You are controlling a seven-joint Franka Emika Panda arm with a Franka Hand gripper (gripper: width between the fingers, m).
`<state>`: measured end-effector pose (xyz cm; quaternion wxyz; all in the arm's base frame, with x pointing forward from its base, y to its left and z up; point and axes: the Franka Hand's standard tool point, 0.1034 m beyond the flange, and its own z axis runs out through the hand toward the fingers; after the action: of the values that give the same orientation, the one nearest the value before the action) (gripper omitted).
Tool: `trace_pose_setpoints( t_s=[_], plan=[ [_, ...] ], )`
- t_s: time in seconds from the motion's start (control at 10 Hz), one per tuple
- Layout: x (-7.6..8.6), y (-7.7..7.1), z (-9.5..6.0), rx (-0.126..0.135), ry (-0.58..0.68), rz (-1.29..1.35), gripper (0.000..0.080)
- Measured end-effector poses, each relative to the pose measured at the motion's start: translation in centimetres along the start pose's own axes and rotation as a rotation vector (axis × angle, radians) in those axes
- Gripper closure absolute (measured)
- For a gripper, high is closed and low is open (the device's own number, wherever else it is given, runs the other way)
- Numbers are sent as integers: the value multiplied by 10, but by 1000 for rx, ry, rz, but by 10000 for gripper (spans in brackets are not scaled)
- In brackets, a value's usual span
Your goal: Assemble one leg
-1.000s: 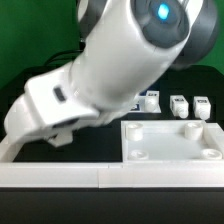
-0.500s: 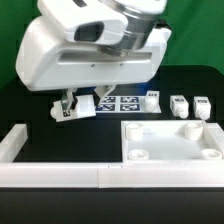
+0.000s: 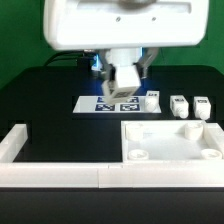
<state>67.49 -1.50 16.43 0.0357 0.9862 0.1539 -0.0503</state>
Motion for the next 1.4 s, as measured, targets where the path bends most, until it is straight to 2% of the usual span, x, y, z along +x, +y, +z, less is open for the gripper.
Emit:
trace_pose_setpoints(
  t_s=[0.1, 0.2, 0.3, 0.4, 0.5, 0.6, 0.8, 0.9, 1.0, 1.2, 1.3, 1.4],
  plan=[
    [6, -7, 1, -9, 53, 7, 512],
    [7, 1, 7, -24, 96, 2, 512],
    [9, 4, 6, -39, 150, 7, 512],
    [8, 3, 6, -37, 148, 6, 512],
    [6, -1, 7, -20, 147, 48, 512],
    [-2, -11, 9, 20, 143, 105, 512],
    [-5, -45, 13, 101, 162, 188, 512],
    [1, -63, 15, 103, 200, 273, 512],
    [7, -85, 15, 88, 217, 290, 512],
    [8, -75, 15, 79, 245, 249, 512],
    [14, -75, 13, 68, 301, 247, 512],
    [19, -74, 11, 45, 401, 249, 512]
  ],
)
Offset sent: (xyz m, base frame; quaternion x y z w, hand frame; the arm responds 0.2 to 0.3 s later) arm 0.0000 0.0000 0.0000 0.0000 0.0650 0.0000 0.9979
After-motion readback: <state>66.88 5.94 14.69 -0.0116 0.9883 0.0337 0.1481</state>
